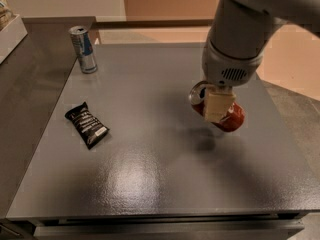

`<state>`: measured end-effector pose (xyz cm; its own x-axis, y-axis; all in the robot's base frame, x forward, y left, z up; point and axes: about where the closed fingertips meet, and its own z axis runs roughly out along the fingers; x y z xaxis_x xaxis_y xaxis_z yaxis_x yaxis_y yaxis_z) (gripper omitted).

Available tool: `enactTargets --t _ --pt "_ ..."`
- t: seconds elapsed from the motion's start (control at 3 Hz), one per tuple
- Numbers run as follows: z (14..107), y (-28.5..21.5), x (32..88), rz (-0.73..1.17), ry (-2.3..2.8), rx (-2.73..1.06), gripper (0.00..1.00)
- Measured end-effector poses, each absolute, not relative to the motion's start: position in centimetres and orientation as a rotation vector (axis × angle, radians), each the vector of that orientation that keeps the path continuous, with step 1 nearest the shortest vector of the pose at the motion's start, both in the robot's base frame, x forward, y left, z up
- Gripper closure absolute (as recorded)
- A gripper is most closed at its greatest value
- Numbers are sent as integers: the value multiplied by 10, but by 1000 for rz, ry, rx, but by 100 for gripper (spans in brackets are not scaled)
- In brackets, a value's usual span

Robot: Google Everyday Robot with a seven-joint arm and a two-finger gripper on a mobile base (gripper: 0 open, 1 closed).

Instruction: Knock coke can over

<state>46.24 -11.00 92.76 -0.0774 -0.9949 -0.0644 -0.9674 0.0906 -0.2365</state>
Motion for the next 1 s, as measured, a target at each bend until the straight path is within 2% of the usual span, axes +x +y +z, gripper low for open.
enactTargets --t 0.67,1.0 --pt "906 -119 471 -353 2205 -2077 13" --pt "895 -123 473 -381 2223 -2111 0"
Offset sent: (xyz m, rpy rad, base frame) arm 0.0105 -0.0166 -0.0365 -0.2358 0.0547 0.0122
